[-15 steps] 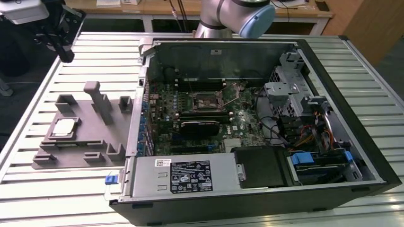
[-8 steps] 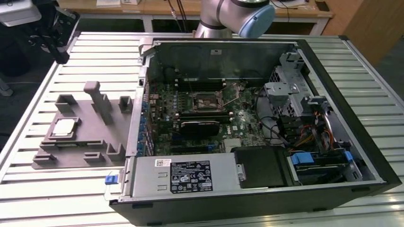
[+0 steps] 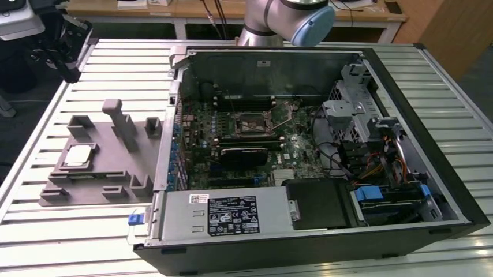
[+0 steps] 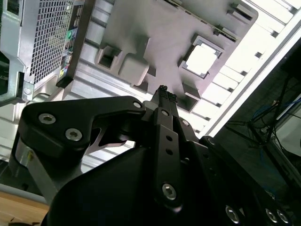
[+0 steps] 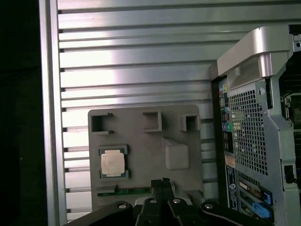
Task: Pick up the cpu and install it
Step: 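Reach for the cpu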
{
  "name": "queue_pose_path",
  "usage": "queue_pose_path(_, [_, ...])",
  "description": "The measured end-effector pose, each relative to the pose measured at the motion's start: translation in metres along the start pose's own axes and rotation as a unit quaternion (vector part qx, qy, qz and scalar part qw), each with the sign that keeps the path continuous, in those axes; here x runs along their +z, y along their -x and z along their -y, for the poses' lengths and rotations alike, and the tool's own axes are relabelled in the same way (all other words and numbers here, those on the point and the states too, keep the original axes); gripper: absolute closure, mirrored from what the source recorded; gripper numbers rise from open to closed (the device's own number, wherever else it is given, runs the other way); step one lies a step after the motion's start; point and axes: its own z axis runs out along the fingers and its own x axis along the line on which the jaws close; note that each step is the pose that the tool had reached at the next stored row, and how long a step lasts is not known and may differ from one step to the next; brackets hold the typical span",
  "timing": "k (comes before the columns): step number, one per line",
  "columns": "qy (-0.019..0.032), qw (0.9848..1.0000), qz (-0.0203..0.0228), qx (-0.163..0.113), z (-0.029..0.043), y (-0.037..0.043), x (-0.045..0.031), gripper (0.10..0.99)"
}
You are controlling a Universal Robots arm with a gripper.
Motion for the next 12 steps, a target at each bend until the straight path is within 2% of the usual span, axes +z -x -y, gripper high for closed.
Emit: queue_pose_path(12, [0.0000, 1.0000, 0.0001, 0.001, 0.0051, -0.0039, 0.0189, 0.980])
